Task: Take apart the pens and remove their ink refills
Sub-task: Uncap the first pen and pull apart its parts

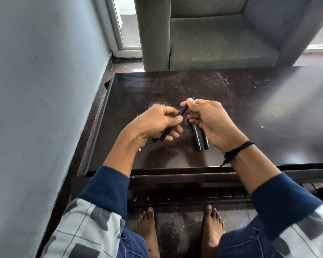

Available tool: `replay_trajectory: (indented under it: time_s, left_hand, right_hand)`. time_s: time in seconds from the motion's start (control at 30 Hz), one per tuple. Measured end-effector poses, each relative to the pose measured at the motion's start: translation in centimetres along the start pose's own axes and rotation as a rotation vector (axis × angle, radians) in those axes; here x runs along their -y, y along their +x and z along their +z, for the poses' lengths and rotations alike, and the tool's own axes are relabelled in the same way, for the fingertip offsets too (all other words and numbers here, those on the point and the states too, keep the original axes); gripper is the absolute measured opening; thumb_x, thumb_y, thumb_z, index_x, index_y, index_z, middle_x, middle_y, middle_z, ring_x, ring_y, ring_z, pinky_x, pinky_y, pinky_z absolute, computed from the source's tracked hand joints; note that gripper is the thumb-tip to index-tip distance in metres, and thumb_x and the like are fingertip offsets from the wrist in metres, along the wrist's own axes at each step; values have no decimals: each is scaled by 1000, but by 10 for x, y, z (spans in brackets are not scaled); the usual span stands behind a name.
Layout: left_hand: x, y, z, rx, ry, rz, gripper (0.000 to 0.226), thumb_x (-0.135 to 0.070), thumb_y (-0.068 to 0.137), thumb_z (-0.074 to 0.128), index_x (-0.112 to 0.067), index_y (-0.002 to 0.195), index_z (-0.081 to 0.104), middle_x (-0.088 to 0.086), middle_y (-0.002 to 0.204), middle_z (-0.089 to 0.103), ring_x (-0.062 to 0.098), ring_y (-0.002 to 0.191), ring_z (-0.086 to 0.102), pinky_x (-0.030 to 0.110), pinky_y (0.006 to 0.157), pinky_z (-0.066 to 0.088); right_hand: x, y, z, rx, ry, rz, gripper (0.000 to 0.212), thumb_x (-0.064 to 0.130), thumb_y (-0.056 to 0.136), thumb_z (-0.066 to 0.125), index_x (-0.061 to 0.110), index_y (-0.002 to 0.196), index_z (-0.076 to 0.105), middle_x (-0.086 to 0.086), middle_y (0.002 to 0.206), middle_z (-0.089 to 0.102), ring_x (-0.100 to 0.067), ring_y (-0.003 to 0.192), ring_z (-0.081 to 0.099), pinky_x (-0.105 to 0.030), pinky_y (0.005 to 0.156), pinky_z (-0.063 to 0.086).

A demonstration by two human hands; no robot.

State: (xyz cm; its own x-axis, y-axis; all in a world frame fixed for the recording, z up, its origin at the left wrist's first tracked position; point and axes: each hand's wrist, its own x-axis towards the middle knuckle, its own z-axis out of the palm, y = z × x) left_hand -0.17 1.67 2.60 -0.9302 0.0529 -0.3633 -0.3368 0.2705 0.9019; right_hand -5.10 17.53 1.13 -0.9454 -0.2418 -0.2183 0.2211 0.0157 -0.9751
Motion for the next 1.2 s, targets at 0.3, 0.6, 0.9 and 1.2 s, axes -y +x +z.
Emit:
replay_trajectory:
  time_s: [0.3, 0.6, 0.9, 1.2]
  left_hand:
    - [-4, -1, 7, -78, -168, -44, 23, -25, 99, 63, -4, 101, 73, 7, 70, 72, 12, 58, 68, 23, 60, 59]
    - [-3, -1, 10, -85, -140, -36, 24, -26, 101, 60, -4, 98, 72, 10, 79, 76, 11, 60, 66, 20, 60, 58]
    - [-3, -1, 10, -53, -134, -21, 22, -22, 103, 57, -6, 102, 71, 6, 77, 76, 10, 63, 66, 25, 69, 58]
    - [-1, 1, 8, -80, -155, -4, 22, -25, 103, 58, -10, 96, 72, 6, 79, 77, 12, 68, 69, 26, 71, 60]
  right_hand:
    - [-1, -3, 2, 99, -1, 27, 24, 18, 104, 53, 8, 100, 74, 0, 75, 66, -4, 63, 58, -25, 70, 43]
    - [-3, -2, 3, -10, -66, 64, 27, 38, 88, 76, 12, 86, 74, 4, 71, 61, -8, 67, 48, -24, 66, 43]
    - [0, -5, 2, 91, 53, 29, 12, 18, 96, 68, 7, 93, 67, 3, 65, 61, -2, 56, 56, -23, 66, 43]
    - [0, -5, 4, 36, 29, 0, 14, 25, 90, 76, 13, 97, 75, 2, 76, 66, -3, 63, 56, -28, 73, 43]
